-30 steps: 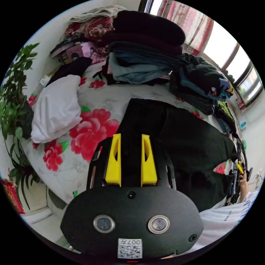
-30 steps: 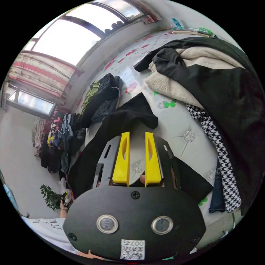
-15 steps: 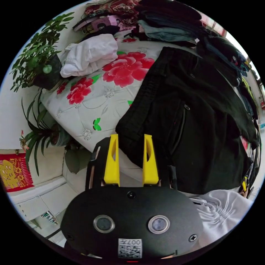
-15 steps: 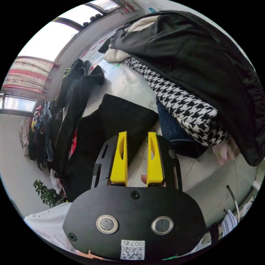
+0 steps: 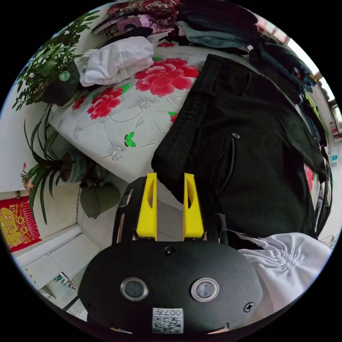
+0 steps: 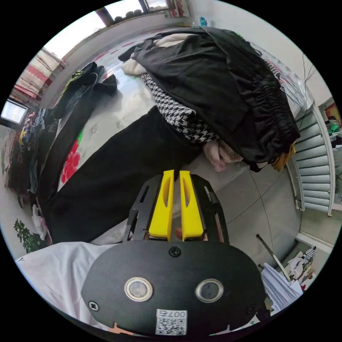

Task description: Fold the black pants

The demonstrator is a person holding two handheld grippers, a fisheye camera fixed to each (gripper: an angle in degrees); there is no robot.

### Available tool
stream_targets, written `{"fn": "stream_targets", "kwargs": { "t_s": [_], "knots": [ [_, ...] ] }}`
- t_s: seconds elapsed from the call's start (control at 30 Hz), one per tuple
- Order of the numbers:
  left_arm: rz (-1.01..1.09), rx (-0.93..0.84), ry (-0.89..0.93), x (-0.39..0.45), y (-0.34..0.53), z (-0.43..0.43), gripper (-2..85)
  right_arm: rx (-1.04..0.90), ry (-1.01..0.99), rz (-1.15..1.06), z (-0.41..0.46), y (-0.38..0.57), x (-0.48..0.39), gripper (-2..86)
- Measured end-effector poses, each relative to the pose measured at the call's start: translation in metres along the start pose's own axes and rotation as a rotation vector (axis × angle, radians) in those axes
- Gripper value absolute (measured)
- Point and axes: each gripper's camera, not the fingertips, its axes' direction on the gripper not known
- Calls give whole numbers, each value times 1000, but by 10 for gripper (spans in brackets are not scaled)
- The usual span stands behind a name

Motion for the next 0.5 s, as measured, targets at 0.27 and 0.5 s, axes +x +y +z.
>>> {"fn": "stream_targets", "kwargs": {
  "t_s": [0.27, 0.5],
  "knots": [
    [21, 296, -20, -30, -32, -106, 106, 324, -11, -293, -55, -36, -112, 48],
    [419, 250, 33, 80, -195, -81, 120, 238, -146, -577, -11, -153, -273, 80]
  ]
}}
